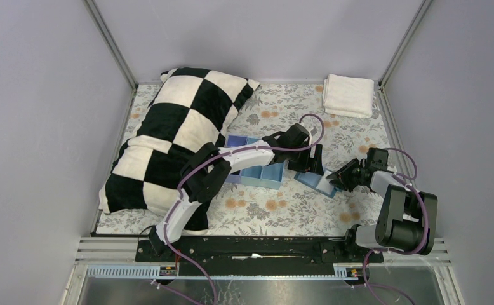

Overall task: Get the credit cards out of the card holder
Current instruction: Remove the credit card from the card holder.

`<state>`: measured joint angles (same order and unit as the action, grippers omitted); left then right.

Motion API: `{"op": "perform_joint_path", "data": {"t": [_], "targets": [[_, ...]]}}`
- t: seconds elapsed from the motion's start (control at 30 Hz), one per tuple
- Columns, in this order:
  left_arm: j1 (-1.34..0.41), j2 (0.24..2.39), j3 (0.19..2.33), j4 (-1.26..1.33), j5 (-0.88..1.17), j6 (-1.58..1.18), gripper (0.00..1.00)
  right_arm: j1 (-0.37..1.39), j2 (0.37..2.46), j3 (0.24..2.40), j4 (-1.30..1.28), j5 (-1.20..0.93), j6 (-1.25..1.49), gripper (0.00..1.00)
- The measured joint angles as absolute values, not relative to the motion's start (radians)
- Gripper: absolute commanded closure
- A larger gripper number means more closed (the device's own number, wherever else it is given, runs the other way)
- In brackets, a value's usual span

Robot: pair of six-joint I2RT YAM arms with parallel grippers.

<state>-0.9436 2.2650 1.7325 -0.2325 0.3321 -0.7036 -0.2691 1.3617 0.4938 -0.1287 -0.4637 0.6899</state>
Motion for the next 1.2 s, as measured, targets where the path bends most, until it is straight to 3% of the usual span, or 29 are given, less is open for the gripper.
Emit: {"op": "perform_joint_path", "data": {"t": [0.43,0.83,1.2], "targets": [[-0.974,2.305,1.782,-0.235,0.408,-0.686,0.17,-0.269,1.362,0.494,-0.129,-0.464,0.690,0.66],[-0.971,2.230,1.776,-0.262,0.233,-0.628,0.16,-0.269,1.362,0.494,-0.129,-0.464,0.690,0.65],[-0.966,2.259,1.776,-0.321,0.209,-0.627,0.16,-0.269,1.362,0.494,-0.128,-0.465,0.690,0.65]]}}
